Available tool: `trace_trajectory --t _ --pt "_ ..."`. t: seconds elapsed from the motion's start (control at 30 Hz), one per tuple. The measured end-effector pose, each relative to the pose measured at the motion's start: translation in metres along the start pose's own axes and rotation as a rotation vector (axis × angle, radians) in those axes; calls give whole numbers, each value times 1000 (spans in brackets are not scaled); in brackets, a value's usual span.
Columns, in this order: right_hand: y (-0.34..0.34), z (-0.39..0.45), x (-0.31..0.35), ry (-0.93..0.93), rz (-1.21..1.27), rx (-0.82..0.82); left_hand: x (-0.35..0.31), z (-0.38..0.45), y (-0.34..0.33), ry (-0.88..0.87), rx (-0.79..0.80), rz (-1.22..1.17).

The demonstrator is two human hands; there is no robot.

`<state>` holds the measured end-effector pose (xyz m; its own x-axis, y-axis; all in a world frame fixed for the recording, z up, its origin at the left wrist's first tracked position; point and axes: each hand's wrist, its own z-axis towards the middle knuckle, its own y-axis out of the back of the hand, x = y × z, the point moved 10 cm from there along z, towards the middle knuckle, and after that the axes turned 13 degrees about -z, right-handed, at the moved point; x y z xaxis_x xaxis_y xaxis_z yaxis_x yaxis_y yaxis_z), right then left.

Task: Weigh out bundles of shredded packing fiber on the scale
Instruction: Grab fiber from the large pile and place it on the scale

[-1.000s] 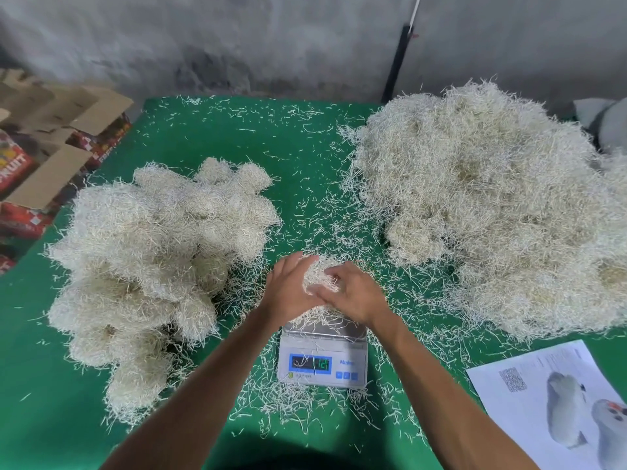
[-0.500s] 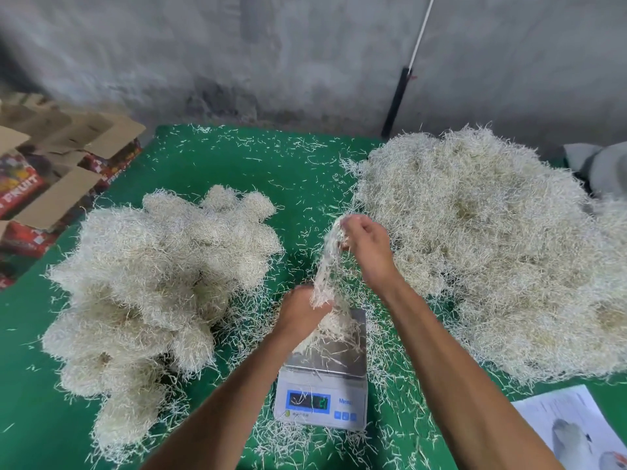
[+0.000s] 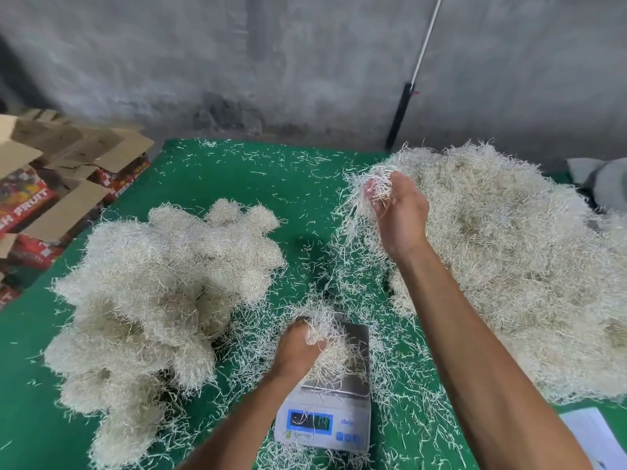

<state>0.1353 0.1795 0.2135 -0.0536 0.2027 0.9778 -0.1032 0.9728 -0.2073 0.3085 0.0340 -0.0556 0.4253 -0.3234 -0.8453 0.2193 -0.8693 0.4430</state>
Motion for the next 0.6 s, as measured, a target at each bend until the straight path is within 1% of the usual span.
trace_trajectory --t 0.1,0.17,0.33,0.43,0.5,0.53,0.6 --pt "10 9 11 3 81 -59 -2 1 -2 -29 -25 4" --pt "18 18 14 -5 136 -62 -2 1 -2 -30 -31 -26" --pt "54 44 33 62 227 -120 -7 6 3 -56 -33 -120" --pt "86 58 43 88 298 -199 -14 8 3 -115 -8 -76" --pt "103 63 31 54 209 -217 -21 9 5 -169 -8 -78" --pt "109 65 15 6 99 -214 -24 10 6 -184 -11 -85" --pt "120 65 -34 -139 -232 -181 -31 12 8 -224 -28 -81"
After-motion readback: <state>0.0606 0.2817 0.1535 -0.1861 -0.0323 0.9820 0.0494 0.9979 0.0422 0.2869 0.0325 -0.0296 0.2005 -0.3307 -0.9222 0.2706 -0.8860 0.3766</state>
